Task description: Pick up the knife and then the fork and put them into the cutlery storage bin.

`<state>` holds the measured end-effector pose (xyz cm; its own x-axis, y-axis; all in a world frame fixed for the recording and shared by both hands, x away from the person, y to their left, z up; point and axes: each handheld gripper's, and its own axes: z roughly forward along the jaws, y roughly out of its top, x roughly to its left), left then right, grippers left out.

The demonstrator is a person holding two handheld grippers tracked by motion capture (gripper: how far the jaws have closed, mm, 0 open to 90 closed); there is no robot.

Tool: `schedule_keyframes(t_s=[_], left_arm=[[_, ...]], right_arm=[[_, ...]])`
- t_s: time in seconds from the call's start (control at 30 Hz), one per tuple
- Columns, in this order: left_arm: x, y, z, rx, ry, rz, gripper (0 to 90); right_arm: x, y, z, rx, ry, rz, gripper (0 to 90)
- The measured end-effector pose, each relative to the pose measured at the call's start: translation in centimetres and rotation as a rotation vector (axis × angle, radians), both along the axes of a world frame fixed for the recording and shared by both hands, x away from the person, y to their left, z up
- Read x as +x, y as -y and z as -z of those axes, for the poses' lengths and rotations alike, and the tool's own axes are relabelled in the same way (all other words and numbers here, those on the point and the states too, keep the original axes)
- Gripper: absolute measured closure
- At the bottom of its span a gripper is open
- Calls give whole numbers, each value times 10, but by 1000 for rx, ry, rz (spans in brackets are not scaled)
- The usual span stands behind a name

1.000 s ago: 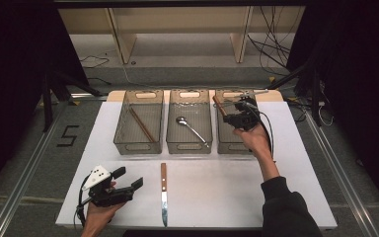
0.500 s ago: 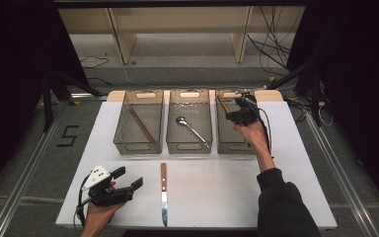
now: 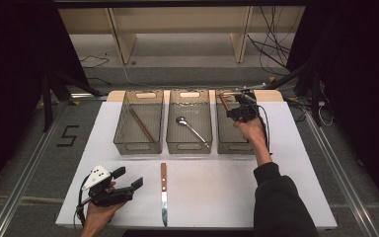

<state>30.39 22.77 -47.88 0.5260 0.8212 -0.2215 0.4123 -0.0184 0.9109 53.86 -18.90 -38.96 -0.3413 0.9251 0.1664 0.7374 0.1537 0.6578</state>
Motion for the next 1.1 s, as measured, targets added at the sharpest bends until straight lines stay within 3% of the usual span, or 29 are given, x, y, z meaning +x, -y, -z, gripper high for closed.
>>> schedule_keyframes(t_s=[0.57,0.6,0.67,0.87,1.1], left_arm=[[0,0,0,1,1,2,166],[0,0,0,1,0,2,166],[0,0,0,-1,-1,1,166],[0,1,0,2,-2,2,166],[0,0,0,1,-2,0,166]], right_arm=[[10,-2,13,-21,-33,32,800],[11,-2,13,-22,-32,35,784],[11,-1,12,1,-33,34,656],[5,-2,5,31,-12,0,525],[-10,-12,-5,31,15,-56,405]])
